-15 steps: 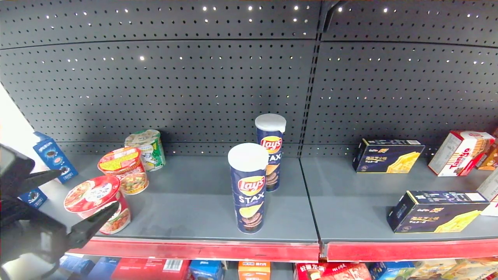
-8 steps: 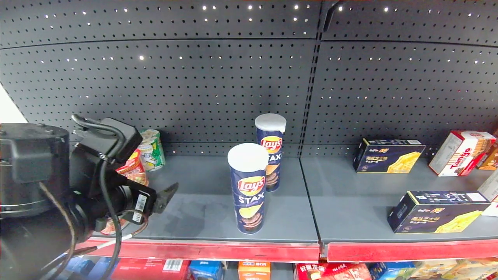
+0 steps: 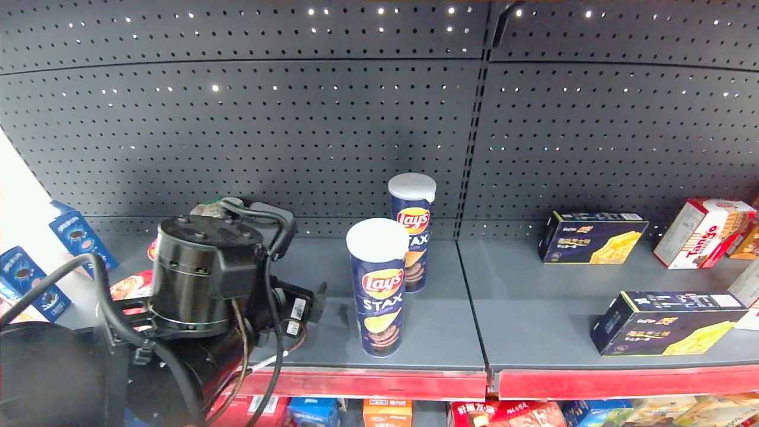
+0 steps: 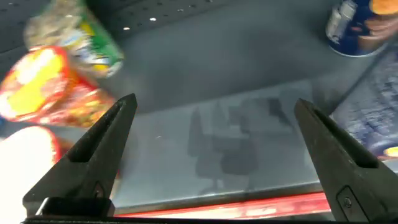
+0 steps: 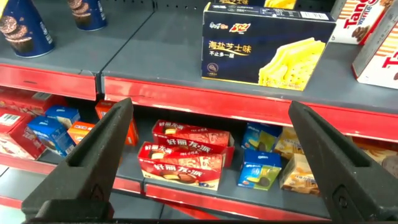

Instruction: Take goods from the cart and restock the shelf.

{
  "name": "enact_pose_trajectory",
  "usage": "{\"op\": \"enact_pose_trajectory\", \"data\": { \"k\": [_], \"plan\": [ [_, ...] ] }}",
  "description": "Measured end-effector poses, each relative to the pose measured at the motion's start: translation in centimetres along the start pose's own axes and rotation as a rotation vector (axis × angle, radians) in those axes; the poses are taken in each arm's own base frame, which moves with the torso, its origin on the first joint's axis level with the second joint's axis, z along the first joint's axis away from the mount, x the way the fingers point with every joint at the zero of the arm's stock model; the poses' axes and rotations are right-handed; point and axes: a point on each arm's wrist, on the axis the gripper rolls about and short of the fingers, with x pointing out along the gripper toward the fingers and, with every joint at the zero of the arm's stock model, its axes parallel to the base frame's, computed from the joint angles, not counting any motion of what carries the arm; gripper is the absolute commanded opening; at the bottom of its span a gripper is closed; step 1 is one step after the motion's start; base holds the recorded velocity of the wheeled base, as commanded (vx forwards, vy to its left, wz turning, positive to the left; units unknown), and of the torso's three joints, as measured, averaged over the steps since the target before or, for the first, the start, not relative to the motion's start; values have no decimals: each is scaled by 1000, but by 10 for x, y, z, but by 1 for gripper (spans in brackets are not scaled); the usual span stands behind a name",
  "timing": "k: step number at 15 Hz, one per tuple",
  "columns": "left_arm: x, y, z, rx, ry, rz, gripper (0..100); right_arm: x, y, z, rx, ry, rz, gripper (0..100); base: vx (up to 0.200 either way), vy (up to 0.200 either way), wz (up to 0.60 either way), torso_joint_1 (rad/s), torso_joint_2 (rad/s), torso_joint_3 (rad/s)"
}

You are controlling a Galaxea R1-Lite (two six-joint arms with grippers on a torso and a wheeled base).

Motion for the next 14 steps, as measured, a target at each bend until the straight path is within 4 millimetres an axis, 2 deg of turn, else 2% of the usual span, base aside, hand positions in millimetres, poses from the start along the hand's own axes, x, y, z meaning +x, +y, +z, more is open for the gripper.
{"op": "enact_pose_trajectory", "data": {
  "k": [14],
  "plan": [
    [32, -27, -19, 68, 88, -22, 100, 0, 0, 0, 0, 2, -4, 100, 0, 0, 0, 0, 0, 0]
  ]
}}
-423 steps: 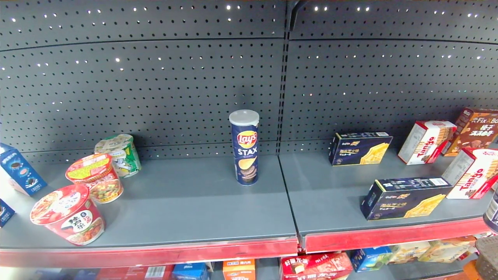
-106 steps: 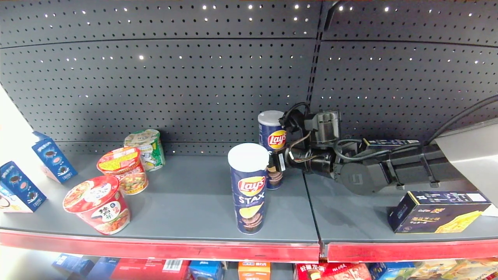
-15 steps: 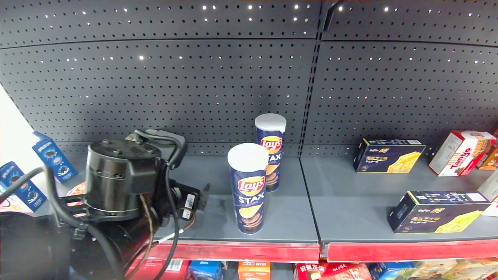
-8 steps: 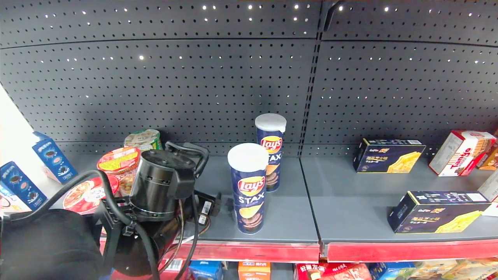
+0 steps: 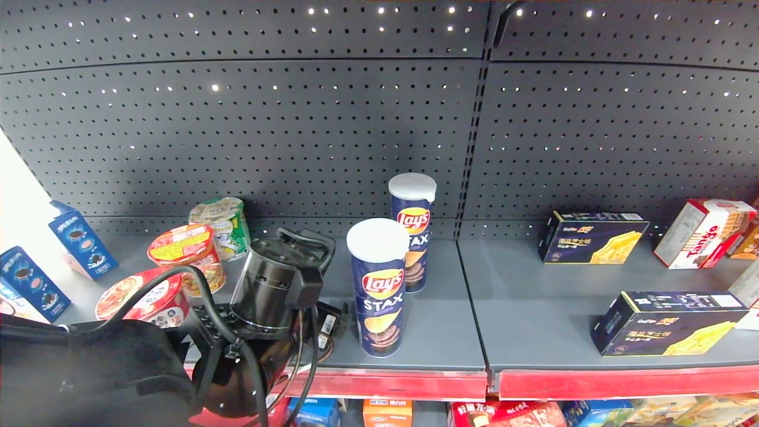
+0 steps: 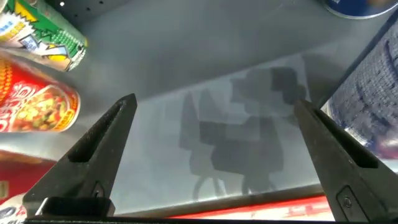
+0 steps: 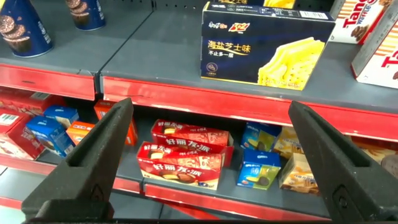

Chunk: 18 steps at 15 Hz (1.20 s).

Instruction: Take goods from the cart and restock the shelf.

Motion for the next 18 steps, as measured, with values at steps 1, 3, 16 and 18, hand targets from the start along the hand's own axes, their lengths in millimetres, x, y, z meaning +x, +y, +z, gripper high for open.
{"op": "enact_pose_trajectory", "data": {
  "k": [1, 3, 16, 18],
  "plan": [
    [1, -1, 0, 2, 3, 0, 100, 0, 0, 0, 0, 0, -1, 100, 0, 0, 0, 0, 0, 0],
    [4, -2, 0, 2, 5, 1, 100, 0, 0, 0, 1, -1, -1, 100, 0, 0, 0, 0, 0, 0],
    [15, -11, 3, 1, -2, -42, 100, 1, -2, 1, 2, -19, -68, 100, 0, 0, 0, 0, 0, 0],
    [15, -10, 0, 6, 7, -40, 100, 1, -2, 1, 3, -19, -67, 100, 0, 0, 0, 0, 0, 0]
  ]
}}
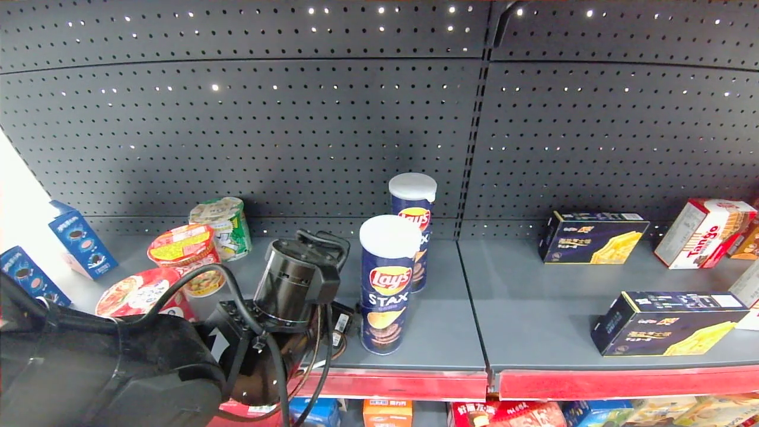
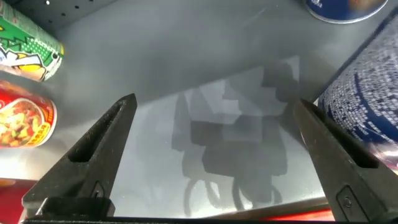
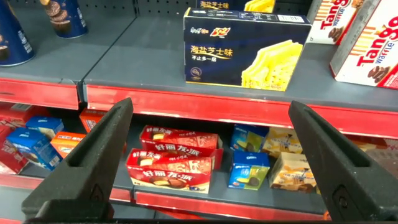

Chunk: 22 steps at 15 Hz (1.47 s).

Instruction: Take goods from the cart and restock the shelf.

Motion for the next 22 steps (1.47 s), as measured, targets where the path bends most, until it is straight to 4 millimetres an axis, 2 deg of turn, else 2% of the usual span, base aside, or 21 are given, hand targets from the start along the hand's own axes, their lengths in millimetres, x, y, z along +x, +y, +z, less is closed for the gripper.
{"op": "enact_pose_trajectory", "data": {
  "k": [7, 12, 16, 22],
  "plan": [
    [1, 10, -11, 18, 36, 26, 100, 0, 0, 0, 2, 0, 0, 100, 0, 0, 0, 0, 0, 0],
    [-5, 15, -8, -5, 19, 37, 100, 0, 0, 0, 1, 0, 2, 100, 0, 0, 0, 0, 0, 0],
    [-17, 16, -11, -57, 10, 13, 100, 0, 0, 0, 2, 1, 1, 100, 0, 0, 0, 0, 0, 0],
    [-22, 15, -9, -167, 0, -63, 100, 0, 0, 0, 2, 1, 0, 100, 0, 0, 0, 0, 0, 0]
  ]
}}
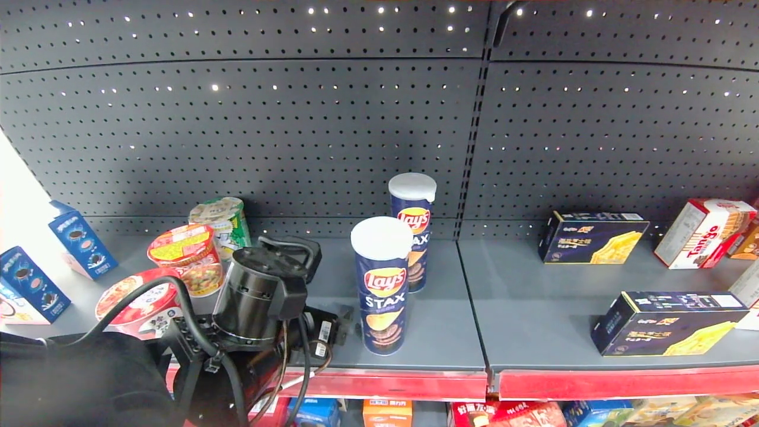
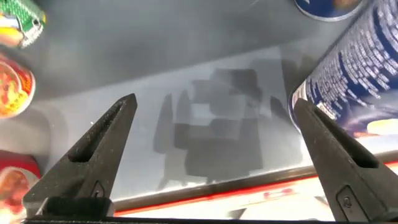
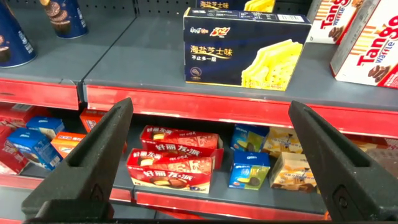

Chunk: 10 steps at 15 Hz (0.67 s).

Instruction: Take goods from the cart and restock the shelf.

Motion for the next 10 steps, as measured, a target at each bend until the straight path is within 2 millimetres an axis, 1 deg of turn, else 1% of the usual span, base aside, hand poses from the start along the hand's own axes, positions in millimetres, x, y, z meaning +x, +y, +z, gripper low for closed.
{"op": "enact_pose_trajectory", "data": {
  "k": [2, 6, 10],
  "plan": [
    [0, 0, 0, -45, 0, -1, 100, 0, 0, 0, 0, 0, 0, 100, 0, 0, 0, 0, 0, 0],
    [3, 3, -1, -70, 7, 9, 100, 0, 0, 0, -1, 0, 0, 100, 0, 0, 0, 0, 0, 0],
    [6, 1, -4, -75, 17, -28, 100, 0, 0, 0, -2, 0, 0, 100, 0, 0, 0, 0, 0, 0]
  ]
}}
